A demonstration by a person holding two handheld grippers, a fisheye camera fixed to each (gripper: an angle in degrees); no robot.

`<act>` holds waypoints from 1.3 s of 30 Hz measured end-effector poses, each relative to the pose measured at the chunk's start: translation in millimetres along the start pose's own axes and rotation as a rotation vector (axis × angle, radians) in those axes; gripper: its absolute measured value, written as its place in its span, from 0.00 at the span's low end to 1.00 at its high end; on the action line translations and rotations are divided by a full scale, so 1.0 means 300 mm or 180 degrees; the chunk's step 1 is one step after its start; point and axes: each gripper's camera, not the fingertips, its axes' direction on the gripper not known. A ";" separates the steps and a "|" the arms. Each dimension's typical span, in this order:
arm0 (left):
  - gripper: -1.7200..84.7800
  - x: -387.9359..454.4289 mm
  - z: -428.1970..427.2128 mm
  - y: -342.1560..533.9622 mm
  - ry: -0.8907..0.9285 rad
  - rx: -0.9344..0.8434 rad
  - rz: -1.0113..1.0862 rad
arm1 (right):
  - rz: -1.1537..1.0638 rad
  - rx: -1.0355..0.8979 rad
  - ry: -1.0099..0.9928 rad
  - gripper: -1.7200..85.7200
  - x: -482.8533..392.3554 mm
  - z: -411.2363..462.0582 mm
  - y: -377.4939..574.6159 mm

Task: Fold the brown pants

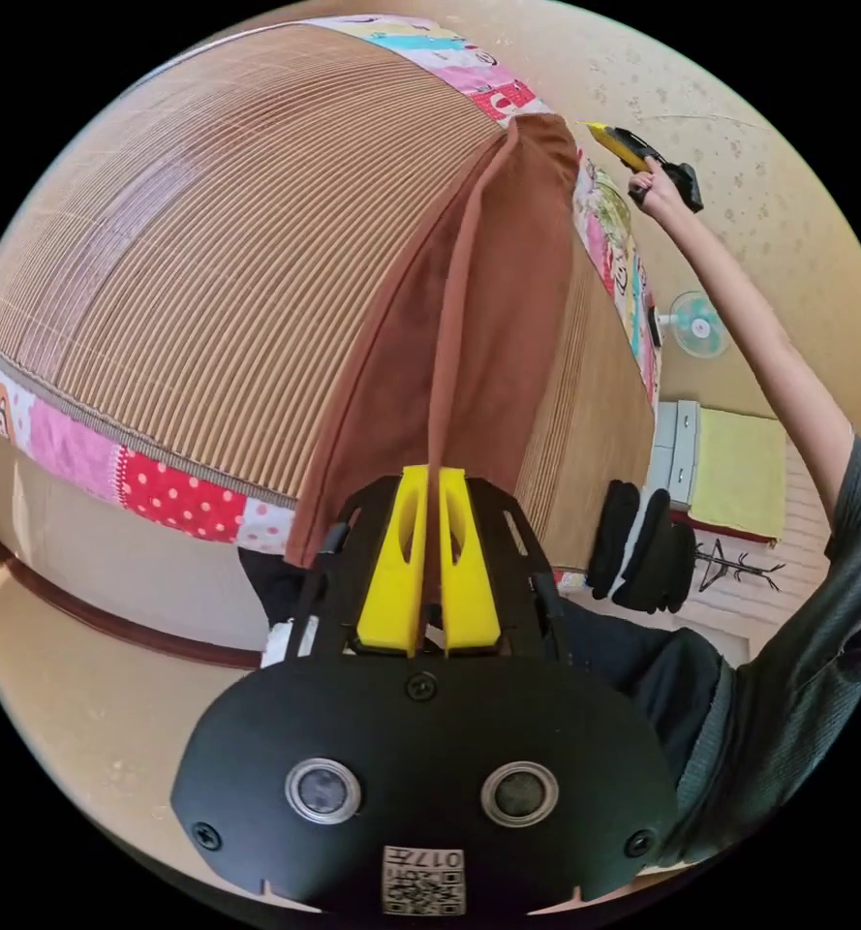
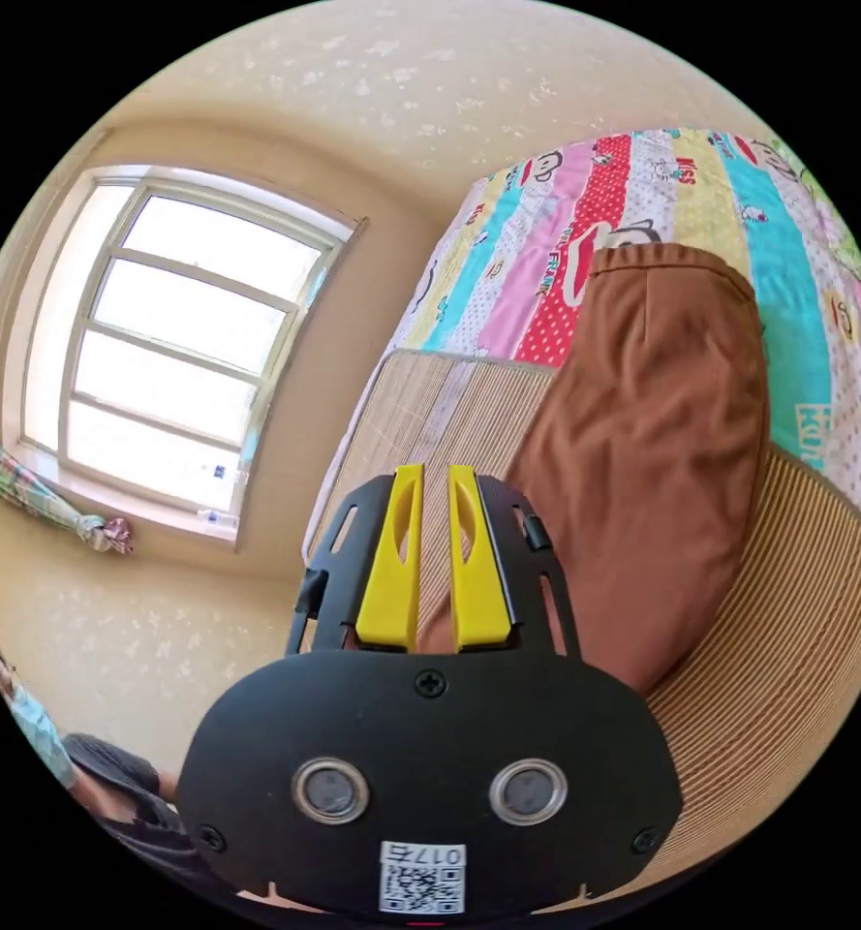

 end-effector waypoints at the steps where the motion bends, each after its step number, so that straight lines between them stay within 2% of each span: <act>1: 0.02 -0.012 0.010 -0.010 -0.0005 -0.0058 0.0009 | -0.0080 -0.0227 0.0037 0.07 0.020 0.044 0.100; 5: 0.02 -0.013 0.063 -0.049 -0.0282 -0.0328 0.0200 | 0.0242 -0.0697 0.0366 0.10 0.124 0.116 0.539; 9: 0.02 0.015 0.055 -0.059 -0.0357 -0.0394 0.0299 | 0.0676 -0.0611 0.0211 0.11 0.148 0.114 0.917; 14: 0.02 0.026 0.044 -0.081 -0.0335 -0.0564 0.0365 | 0.0969 -0.0961 0.0005 0.14 0.004 0.301 1.286; 19: 0.02 0.076 0.033 -0.111 -0.0526 -0.0940 0.0661 | 0.1389 -0.1094 -0.0076 0.11 -0.078 0.453 1.438; 22: 0.02 0.132 0.003 -0.125 -0.0576 -0.1174 0.1026 | 0.1387 -0.1104 -0.0253 0.07 -0.135 0.480 1.463; 25: 0.02 0.161 -0.079 -0.127 0.0210 -0.1219 0.1458 | 0.1370 -0.0636 -0.0564 0.06 -0.204 0.397 1.466; 26: 0.02 0.143 -0.121 -0.132 0.0784 -0.1178 0.1455 | 0.1385 -0.0460 -0.0633 0.05 -0.223 0.362 1.477; 27: 0.02 0.109 -0.154 -0.139 0.1187 -0.1120 0.1341 | 0.1405 -0.0415 -0.0613 0.05 -0.230 0.351 1.485; 28: 0.02 0.090 -0.168 -0.139 0.1269 -0.1084 0.1270 | 0.1452 -0.0485 -0.0336 0.05 -0.241 0.347 1.499; 30: 0.02 0.021 -0.198 -0.124 0.0778 -0.0909 0.0977 | 0.1305 -0.0744 0.0106 0.05 -0.266 0.392 1.509; 31: 0.02 0.011 -0.194 -0.118 0.0754 -0.0886 0.0918 | 0.1358 -0.0801 0.0285 0.05 -0.262 0.429 1.518; 33: 0.02 -0.002 -0.151 -0.093 0.0598 -0.0925 0.0689 | 0.1568 -0.0804 0.0321 0.05 -0.226 0.471 1.533; 36: 0.03 0.037 -0.126 -0.083 0.0120 -0.0886 0.0815 | 0.1773 -0.0744 0.0295 0.05 -0.178 0.514 1.565; 39: 0.04 0.035 -0.122 -0.083 0.0063 -0.0933 0.0626 | 0.1828 -0.0862 0.0417 0.06 -0.183 0.529 1.597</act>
